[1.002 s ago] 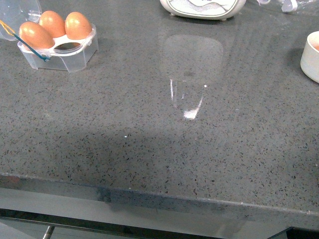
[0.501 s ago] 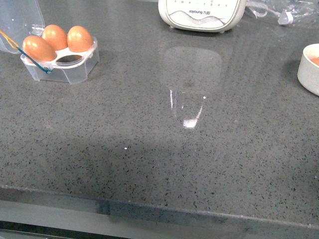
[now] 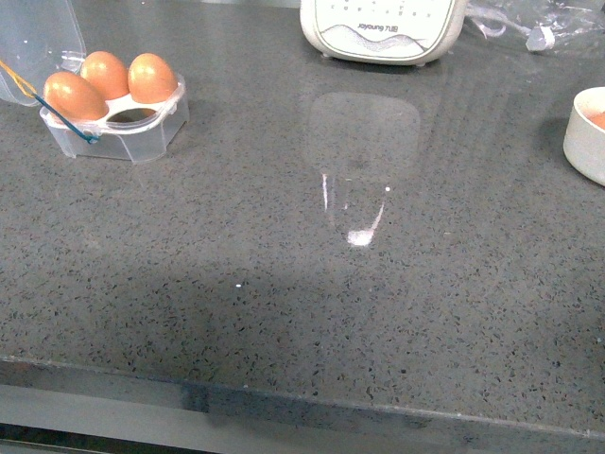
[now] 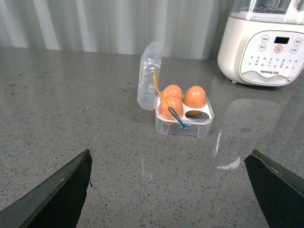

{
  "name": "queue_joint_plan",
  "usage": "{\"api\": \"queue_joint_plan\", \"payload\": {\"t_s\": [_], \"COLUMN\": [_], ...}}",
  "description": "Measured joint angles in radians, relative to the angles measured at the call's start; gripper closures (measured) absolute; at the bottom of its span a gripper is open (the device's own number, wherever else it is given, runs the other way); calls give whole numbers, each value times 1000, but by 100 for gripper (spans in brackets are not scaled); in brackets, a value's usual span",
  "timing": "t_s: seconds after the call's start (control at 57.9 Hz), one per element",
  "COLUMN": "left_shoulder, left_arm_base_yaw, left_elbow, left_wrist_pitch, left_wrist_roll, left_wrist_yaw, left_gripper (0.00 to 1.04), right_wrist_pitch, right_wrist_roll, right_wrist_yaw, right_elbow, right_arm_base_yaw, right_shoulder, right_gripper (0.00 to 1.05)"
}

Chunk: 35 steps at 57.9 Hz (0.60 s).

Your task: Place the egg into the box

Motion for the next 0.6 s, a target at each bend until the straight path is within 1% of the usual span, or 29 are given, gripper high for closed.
{"api": "queue_joint_plan", "payload": {"t_s": [0.19,0.207,0.225,0.242,0.276,0.294,0.397,0.432,0.536,0.605], "left_shoulder": [0,0,0,0,0,0,0,0,0,0], "left_arm_base_yaw": [0,0,0,0,0,0,0,0,0,0], "left_elbow": [0,0,0,0,0,0,0,0,0,0], "left_wrist_pitch": [0,0,0,0,0,0,0,0,0,0], "left_wrist_roll": [0,0,0,0,0,0,0,0,0,0], "left_wrist_yaw": [0,0,0,0,0,0,0,0,0,0], "left_gripper": [7,7,7,7,7,7,7,7,7,7], "right_wrist_pitch": [1,11,39,63,119,142,329,399,526,633], "right_wrist_roll": [-2,-18,-57,-89,-143,-157,-229,-231,-227,-206], "right_wrist_yaw": [6,55,146,202,284,293,266,235,182,126], "right_elbow": [0,0,0,0,0,0,16,34,77,132], "right_arm_base_yaw": [3,18,44,60,82,85,73,61,31,-12], "right_shoulder": [1,7,23,38,85,107,280,351,489,641], "right_gripper": [7,7,7,7,7,7,7,7,7,7]}}
